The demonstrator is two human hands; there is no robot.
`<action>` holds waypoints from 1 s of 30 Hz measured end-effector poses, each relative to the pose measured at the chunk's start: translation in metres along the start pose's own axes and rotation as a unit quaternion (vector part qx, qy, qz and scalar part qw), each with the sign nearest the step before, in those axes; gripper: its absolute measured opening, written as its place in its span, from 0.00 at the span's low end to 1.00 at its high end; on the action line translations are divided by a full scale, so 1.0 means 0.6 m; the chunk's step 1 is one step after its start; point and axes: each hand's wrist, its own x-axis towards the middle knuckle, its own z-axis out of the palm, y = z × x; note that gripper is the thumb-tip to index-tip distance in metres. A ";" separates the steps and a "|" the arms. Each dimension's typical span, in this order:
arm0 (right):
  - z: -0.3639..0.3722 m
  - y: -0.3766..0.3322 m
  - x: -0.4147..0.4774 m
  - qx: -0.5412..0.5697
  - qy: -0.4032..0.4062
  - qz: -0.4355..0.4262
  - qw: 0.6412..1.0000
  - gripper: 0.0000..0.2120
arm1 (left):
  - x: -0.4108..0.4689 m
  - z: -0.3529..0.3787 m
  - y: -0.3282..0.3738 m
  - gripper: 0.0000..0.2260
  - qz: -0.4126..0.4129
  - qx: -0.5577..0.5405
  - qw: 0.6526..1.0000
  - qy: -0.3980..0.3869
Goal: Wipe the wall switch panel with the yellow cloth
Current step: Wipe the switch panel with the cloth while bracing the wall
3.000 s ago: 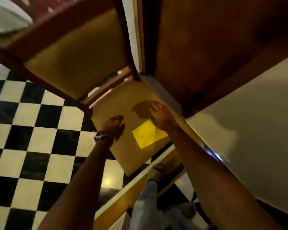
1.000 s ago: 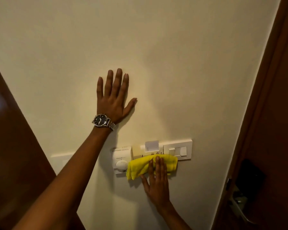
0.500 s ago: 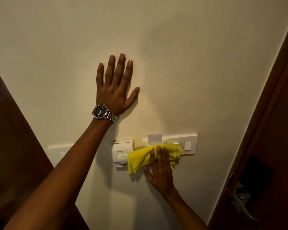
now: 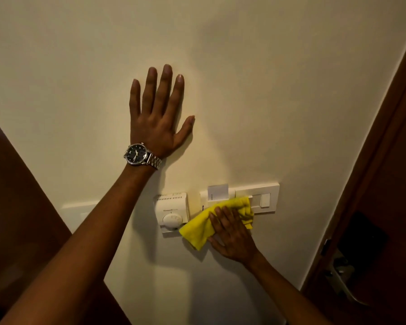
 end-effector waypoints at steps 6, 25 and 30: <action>-0.013 0.011 0.015 0.010 -0.012 -0.022 1.000 0.40 | 0.000 -0.005 0.002 0.34 0.002 0.008 1.000 0.004; 0.026 -0.046 0.027 -0.098 0.006 0.051 0.994 0.31 | -0.003 0.001 0.003 0.33 0.000 0.010 1.000 0.011; 0.035 -0.062 0.041 -0.068 0.022 0.093 0.993 0.30 | -0.001 0.004 0.000 0.33 -0.003 0.007 1.000 0.007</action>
